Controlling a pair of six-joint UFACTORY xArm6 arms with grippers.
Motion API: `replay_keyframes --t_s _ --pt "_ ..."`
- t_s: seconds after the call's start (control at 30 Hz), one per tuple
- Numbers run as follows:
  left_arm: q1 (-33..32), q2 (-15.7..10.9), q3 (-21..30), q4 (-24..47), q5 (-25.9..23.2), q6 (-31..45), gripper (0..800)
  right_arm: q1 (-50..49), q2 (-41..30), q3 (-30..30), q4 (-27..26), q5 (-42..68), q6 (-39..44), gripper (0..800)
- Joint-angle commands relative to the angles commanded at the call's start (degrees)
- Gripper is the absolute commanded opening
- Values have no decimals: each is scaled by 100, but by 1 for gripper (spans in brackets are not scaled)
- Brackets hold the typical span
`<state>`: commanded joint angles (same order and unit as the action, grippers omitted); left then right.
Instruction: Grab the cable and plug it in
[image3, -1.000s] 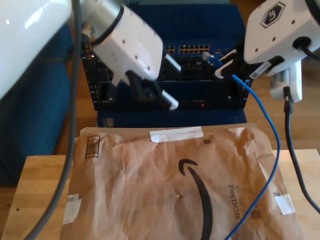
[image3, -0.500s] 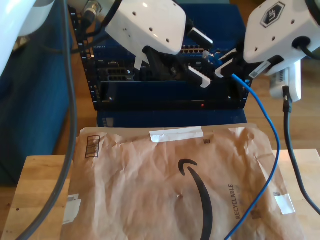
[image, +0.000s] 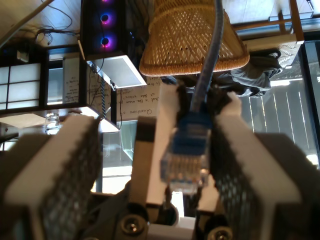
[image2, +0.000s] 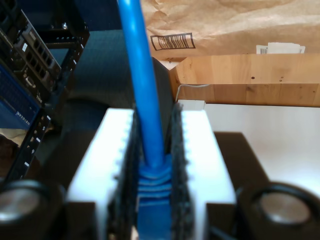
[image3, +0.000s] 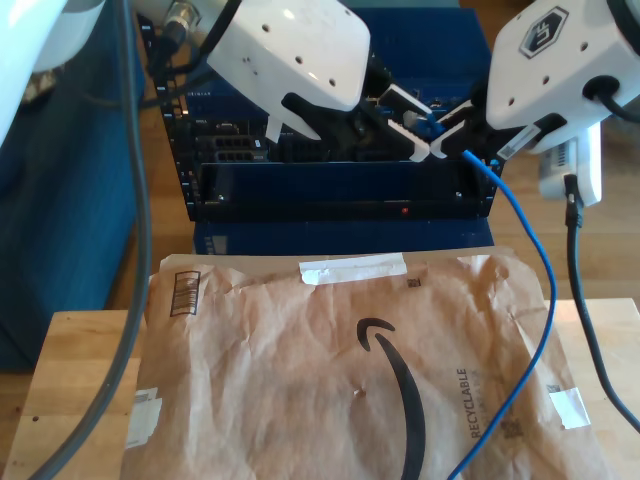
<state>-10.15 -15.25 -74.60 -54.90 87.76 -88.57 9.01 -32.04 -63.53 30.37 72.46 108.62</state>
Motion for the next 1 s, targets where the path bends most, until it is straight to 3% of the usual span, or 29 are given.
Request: replay_keyframes --t_s 0.33,0.47,1.0 --pt "70 0 9 -9 -35 18 221 9 0 0 0 0 0 6" --pt "123 -9 18 -202 -44 18 148 9 0 0 0 0 9 6" --pt "229 0 149 -396 -44 35 183 9 0 9 97 0 0 6"
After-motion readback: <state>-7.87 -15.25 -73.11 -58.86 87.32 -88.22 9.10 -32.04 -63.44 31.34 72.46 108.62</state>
